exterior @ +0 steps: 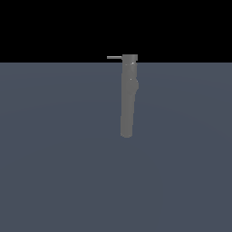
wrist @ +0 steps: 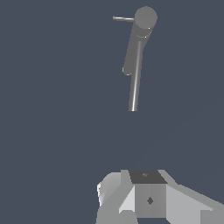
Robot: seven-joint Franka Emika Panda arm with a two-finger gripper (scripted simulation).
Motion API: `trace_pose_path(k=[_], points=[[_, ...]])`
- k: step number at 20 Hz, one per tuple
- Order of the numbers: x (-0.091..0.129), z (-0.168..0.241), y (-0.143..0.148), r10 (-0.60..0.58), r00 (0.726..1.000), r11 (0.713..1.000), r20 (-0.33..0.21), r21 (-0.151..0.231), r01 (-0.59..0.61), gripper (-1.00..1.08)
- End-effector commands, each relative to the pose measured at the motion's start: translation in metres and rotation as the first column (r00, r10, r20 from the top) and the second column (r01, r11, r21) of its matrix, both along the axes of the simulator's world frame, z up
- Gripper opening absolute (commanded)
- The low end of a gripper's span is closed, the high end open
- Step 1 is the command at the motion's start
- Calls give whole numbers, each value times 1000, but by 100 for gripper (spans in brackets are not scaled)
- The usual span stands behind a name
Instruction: Turn on the faucet by rotating a designated handle.
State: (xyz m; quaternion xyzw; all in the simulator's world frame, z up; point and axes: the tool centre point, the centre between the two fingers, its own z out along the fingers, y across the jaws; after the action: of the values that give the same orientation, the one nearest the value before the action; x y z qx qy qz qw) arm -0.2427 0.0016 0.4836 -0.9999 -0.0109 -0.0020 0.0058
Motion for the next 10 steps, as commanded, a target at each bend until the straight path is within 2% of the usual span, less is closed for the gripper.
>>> trace_pose_path(k=[1, 5, 10], points=[[0, 0, 0, 0, 1000, 1000, 0, 0, 0, -100], [4, -2, 0, -1, 1000, 1000, 0, 0, 1, -100], [19, -12, 1, -6, 1000, 1000, 0, -1, 6, -100]])
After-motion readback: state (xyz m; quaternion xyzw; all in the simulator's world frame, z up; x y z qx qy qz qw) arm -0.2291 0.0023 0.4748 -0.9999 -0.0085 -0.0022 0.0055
